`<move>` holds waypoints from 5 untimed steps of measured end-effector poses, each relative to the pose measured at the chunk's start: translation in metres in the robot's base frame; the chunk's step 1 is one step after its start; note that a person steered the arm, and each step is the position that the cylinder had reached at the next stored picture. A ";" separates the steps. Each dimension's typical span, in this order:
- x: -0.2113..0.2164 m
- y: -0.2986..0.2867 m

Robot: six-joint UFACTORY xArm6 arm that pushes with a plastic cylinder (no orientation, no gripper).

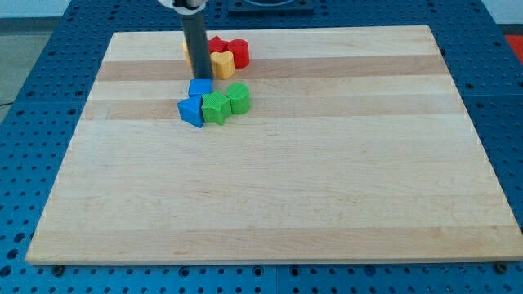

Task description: Place the yellow heart into the bottom of the red circle

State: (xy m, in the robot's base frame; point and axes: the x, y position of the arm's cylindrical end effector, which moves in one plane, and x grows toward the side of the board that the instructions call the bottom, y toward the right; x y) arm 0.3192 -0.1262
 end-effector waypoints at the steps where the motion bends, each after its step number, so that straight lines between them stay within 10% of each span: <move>1: -0.002 -0.015; 5: -0.015 0.014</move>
State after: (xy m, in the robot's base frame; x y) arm 0.3041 -0.1122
